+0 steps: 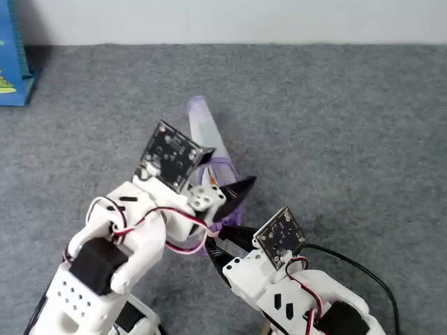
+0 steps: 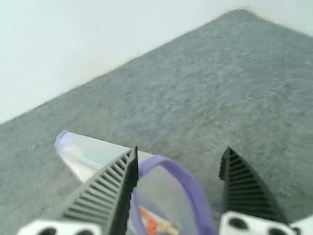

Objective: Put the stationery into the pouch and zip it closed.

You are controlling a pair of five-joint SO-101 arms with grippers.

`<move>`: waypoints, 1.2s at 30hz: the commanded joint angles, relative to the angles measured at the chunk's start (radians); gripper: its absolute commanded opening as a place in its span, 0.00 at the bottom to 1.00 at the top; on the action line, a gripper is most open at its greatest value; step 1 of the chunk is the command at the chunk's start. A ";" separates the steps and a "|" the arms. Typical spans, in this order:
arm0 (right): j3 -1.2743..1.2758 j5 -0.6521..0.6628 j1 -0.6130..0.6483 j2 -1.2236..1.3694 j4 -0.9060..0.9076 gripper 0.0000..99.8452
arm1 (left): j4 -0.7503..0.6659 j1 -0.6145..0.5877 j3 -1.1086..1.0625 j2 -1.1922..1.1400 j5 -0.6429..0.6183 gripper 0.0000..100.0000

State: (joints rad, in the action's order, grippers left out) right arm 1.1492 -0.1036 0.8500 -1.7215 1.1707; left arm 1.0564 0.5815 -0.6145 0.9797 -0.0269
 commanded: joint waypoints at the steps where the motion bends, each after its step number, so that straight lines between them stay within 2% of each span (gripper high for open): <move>1: -0.012 0.003 -0.004 -0.005 -0.010 0.01 | -0.018 0.048 0.021 0.003 0.015 0.26; 8: -0.012 0.003 -0.004 -0.005 -0.013 0.01 | -0.020 0.114 0.036 0.003 0.015 0.26; 18: -0.014 0.002 -0.012 -0.010 -0.013 0.01 | -0.018 0.106 0.108 0.006 0.008 0.26; 26: -0.023 0.002 -0.074 -0.094 -0.013 0.01 | 0.008 -0.084 0.194 0.006 -0.063 0.26; 32: -0.023 0.002 -0.074 -0.091 -0.061 0.01 | 0.199 -0.190 0.357 0.006 -0.064 0.26; 36: -0.023 0.003 -0.076 -0.091 -0.084 0.01 | 0.293 -0.288 0.389 0.006 -0.057 0.26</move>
State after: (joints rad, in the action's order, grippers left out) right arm 1.1508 -0.1036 0.7871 -1.7998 1.1262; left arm 1.3004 0.3560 -0.2862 0.9889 -0.0821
